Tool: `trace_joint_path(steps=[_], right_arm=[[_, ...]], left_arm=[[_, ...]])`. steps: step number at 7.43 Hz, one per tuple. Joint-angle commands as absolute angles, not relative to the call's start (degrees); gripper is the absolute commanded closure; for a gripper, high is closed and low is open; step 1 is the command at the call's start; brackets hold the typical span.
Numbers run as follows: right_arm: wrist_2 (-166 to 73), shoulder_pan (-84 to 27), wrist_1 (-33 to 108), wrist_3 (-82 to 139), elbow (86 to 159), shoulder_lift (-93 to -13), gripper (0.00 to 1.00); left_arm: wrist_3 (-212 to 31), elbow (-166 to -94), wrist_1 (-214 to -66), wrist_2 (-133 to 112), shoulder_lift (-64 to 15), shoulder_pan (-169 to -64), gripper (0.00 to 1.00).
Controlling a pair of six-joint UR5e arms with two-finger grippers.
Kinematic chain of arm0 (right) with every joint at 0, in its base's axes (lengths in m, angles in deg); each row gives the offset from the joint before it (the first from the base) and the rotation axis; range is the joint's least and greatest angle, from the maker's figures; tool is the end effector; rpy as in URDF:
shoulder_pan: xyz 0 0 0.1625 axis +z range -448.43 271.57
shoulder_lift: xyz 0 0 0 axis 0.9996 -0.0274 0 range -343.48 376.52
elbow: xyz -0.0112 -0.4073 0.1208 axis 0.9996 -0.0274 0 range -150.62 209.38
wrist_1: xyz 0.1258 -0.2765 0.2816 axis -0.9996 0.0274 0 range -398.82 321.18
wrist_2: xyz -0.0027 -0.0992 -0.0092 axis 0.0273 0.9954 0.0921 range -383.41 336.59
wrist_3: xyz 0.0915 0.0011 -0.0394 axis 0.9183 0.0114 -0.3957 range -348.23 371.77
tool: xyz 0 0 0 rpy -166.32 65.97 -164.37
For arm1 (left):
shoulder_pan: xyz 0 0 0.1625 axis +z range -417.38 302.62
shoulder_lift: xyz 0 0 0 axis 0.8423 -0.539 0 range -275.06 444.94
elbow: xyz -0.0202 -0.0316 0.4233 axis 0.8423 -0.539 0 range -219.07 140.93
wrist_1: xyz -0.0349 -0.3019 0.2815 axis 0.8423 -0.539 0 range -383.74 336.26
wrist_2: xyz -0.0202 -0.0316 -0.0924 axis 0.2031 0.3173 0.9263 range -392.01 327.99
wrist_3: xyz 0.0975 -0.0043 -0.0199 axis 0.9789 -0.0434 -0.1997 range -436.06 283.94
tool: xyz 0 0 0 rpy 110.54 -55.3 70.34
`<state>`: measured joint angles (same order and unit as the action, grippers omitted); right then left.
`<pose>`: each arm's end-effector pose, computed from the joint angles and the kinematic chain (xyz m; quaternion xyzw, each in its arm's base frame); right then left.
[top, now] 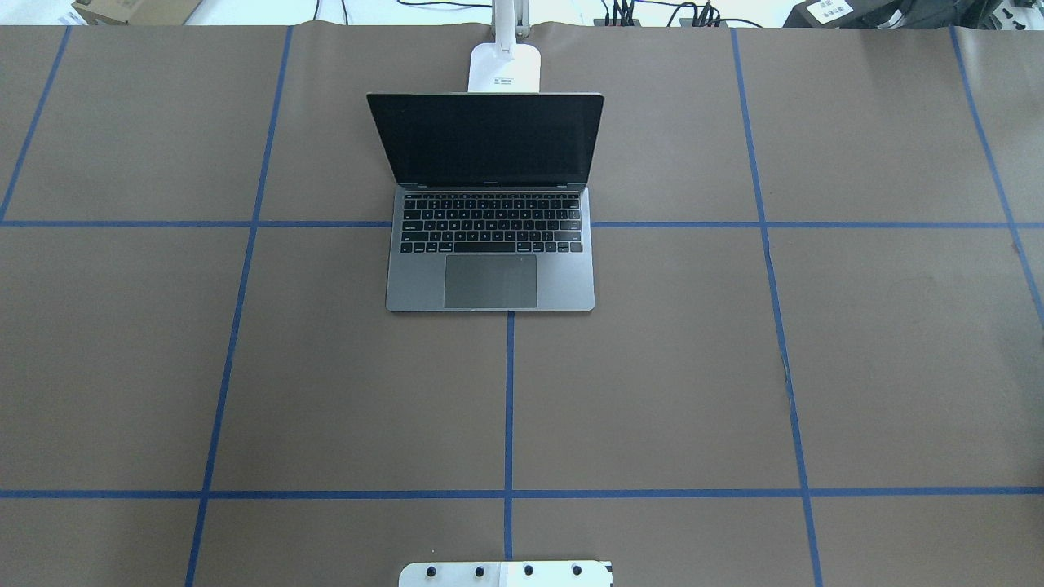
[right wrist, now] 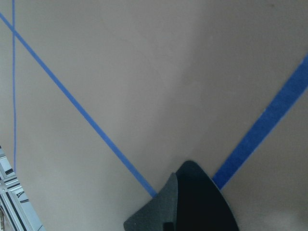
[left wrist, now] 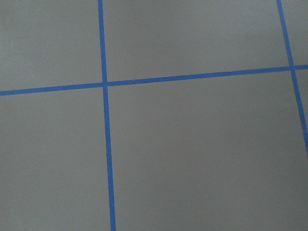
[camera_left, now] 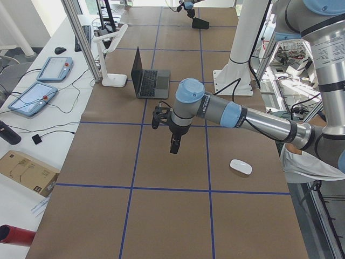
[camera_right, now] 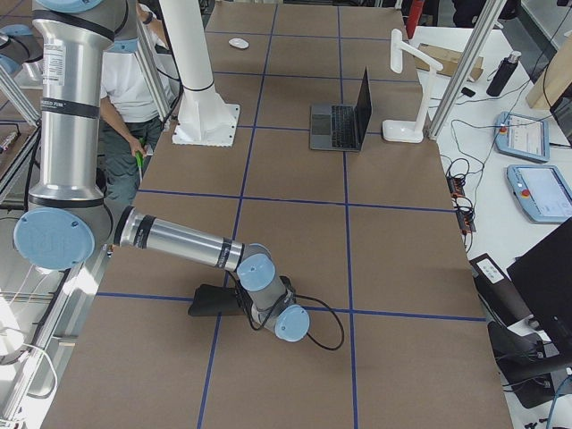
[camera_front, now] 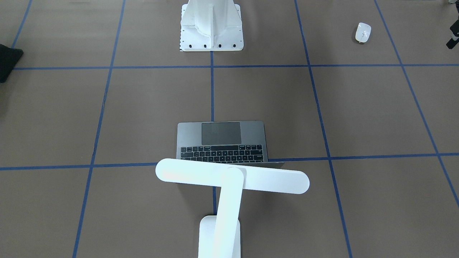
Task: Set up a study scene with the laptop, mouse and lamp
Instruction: 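Bring the held mouse pad with the right gripper beside the laptop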
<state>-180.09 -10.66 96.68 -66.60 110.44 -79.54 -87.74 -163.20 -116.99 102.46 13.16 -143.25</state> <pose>-0.0330 -0.3498 0.7927 -0.0936 -0.6275 -0.3183 0.7044 -0.0373 -0.3655 0.4931 0.1013 0.3908 0.0029 0.9149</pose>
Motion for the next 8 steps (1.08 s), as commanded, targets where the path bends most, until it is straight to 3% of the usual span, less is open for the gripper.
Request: trace_joint_path(steps=[1,4,8], right_arm=[[-179.95,-10.64,109.04,-66.54,118.12,-76.23,1.0],[-181.17,-10.73,111.74,-59.37,117.45,-66.39,1.0],[-190.82,-15.9,111.3,-45.29,119.11,-60.48,1.0]], left_arm=[[-87.75,-162.74,-116.99,102.46,13.22,-143.25,0.0],[-88.19,-161.95,-116.99,102.63,13.22,-143.16,0.0],[-89.07,-161.15,-117.08,102.72,13.22,-143.08,0.0]])
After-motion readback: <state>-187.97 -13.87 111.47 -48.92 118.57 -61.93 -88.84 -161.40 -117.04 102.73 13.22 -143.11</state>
